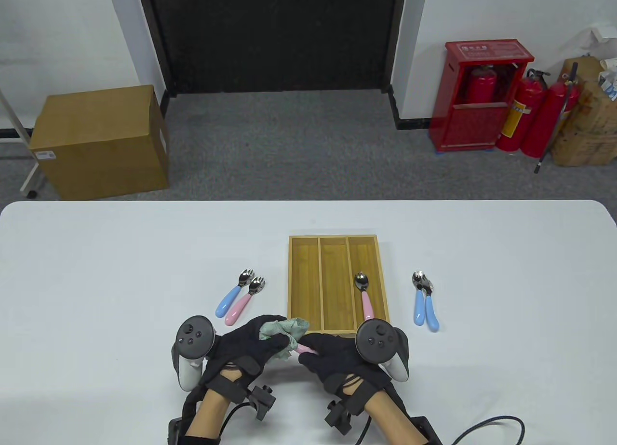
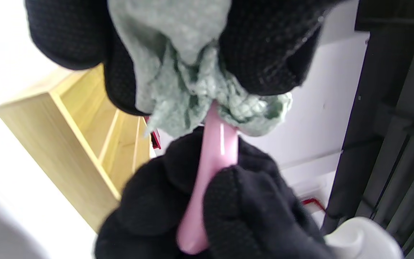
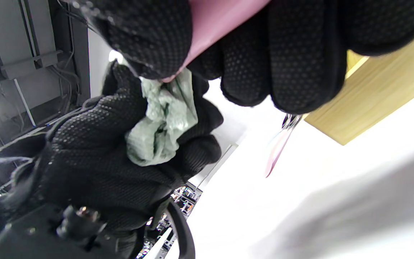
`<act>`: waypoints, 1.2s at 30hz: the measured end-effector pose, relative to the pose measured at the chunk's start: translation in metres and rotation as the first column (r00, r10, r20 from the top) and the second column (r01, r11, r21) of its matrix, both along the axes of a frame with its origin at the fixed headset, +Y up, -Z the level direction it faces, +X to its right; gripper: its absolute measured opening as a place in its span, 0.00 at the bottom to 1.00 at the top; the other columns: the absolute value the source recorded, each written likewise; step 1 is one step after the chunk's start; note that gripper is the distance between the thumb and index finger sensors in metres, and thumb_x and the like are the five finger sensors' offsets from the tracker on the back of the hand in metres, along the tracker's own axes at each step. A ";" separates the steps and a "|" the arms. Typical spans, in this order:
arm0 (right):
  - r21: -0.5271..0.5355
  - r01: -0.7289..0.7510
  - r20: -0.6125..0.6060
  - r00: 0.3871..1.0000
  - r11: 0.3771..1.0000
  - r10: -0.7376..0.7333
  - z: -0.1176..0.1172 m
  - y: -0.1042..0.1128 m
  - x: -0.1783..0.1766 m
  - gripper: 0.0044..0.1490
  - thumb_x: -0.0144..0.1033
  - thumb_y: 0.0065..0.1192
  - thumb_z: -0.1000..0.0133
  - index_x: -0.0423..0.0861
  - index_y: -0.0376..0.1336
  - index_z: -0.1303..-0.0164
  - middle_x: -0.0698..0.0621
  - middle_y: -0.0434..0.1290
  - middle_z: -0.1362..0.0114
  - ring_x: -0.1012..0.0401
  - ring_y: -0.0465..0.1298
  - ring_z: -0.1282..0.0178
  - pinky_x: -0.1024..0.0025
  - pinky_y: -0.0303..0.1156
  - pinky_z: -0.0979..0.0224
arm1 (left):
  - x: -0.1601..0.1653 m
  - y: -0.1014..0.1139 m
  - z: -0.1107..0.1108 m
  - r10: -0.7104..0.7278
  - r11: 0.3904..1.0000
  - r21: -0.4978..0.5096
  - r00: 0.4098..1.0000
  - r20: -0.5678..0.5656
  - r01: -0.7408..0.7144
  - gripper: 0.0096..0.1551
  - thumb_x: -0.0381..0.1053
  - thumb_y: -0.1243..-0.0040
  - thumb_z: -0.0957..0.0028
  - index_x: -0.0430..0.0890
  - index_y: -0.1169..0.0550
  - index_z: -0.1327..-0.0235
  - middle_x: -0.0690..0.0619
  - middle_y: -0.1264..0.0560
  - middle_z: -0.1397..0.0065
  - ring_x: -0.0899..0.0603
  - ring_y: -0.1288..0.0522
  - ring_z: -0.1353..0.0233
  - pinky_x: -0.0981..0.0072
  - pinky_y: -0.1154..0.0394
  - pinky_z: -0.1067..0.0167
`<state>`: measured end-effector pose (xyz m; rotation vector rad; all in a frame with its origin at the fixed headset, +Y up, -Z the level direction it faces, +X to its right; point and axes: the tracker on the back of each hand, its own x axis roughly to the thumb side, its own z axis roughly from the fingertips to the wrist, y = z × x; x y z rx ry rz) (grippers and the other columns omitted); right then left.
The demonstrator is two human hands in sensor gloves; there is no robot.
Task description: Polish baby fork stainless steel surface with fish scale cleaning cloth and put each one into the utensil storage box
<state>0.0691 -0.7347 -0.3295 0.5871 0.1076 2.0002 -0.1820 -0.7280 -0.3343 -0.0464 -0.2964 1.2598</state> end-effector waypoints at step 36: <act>-0.045 -0.026 0.005 1.000 0.999 0.026 0.000 -0.010 0.002 0.29 0.43 0.66 0.51 0.38 0.71 0.46 0.35 0.79 0.53 0.45 0.80 0.64 0.42 0.73 0.55 | -0.001 -0.012 0.003 -0.089 0.994 0.054 0.987 -0.132 0.096 0.25 0.57 0.30 0.54 0.50 0.15 0.45 0.48 0.12 0.50 0.46 0.11 0.56 0.50 0.19 0.53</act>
